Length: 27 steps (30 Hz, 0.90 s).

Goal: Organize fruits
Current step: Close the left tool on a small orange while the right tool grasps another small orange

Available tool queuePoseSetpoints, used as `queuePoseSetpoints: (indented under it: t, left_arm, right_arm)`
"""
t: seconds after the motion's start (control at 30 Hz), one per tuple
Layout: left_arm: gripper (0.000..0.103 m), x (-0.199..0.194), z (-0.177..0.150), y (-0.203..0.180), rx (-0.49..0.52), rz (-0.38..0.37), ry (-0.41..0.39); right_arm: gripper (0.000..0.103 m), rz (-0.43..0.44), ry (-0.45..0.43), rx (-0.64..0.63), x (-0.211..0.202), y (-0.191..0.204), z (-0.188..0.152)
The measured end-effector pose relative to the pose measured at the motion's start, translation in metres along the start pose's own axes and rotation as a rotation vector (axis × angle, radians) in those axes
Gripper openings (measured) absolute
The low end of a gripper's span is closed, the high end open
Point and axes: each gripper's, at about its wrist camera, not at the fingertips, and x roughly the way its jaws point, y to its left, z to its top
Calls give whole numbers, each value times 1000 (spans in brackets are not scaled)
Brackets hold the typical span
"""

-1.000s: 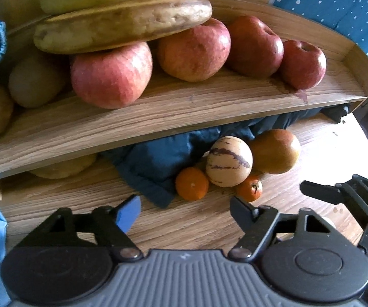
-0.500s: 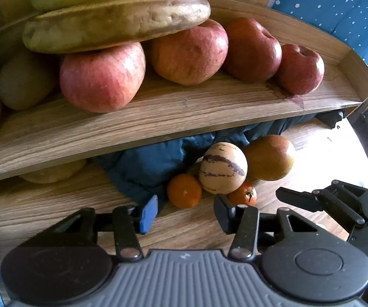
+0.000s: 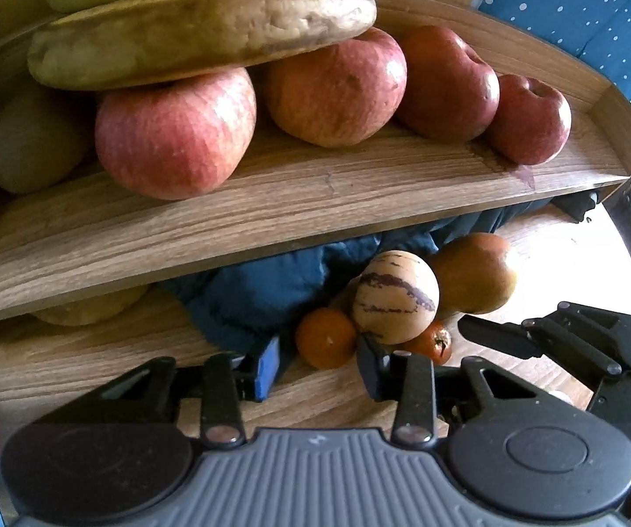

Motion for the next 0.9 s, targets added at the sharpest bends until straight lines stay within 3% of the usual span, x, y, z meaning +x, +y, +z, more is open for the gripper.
queuePoseSetpoints:
  t: [0.13,0.33,0.9]
  left_arm:
    - [32,-1,0,1,-2,-18,-1]
    - [31,-4,-1,1,-2,-17,1]
    - [31,-17,-18,-5,-10,-13,9]
  right_arm:
    - [43,5,1,2,3,1,2]
    - [31,17,-2,-2,8,1,6]
    - [31,41,-13,9,-12,10,-12]
